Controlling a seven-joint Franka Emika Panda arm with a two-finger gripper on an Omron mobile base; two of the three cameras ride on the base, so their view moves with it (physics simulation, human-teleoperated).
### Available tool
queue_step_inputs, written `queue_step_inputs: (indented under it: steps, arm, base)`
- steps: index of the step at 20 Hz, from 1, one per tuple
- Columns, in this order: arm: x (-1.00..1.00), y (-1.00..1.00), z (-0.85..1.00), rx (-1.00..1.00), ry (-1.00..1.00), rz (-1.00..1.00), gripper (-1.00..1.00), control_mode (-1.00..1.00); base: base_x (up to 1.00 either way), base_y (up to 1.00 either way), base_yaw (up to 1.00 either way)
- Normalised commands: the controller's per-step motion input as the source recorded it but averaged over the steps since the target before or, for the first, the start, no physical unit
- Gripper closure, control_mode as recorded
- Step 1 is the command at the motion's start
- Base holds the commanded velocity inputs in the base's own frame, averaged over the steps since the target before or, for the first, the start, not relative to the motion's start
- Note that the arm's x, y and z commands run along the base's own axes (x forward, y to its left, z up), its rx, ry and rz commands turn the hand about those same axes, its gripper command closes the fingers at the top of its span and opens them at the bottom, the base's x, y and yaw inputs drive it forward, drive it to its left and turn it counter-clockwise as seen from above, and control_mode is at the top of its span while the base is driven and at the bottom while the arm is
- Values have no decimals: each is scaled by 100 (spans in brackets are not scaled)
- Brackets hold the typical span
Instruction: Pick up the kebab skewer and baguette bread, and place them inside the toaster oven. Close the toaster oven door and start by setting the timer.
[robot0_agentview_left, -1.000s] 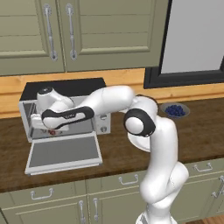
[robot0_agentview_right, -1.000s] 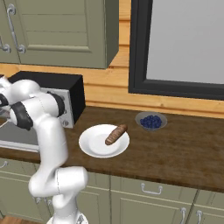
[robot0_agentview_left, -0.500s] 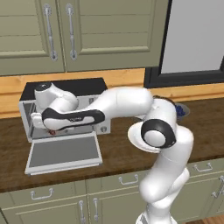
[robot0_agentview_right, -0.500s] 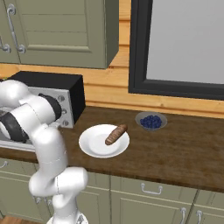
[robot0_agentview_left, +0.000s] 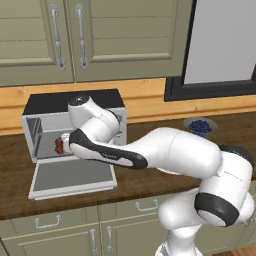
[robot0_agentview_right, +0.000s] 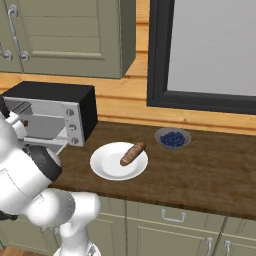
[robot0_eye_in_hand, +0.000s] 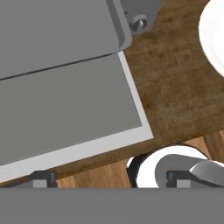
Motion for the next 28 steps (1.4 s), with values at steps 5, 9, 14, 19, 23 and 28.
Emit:
queue_step_inputs:
  steps: [5, 9, 14, 19, 23, 28]
  arm:
    - [-26, -100, 21, 4, 2, 0, -100, -100]
    - [-27, -100, 35, 6, 1, 0, -100, -100]
    - [-25, -100, 18, 1, 0, 0, -100, -100]
    - [-14, -100, 1, 1, 0, 0, -100, -100]
    - [-3, -100, 0, 5, 1, 0, -100, -100]
    - [23, -100, 0, 2, 5, -1, -100, -100]
  base:
    - [0, 0, 0]
    - [0, 0, 0]
    - [0, 0, 0]
    - [0, 0, 0]
    - [0, 0, 0]
    - [0, 0, 0]
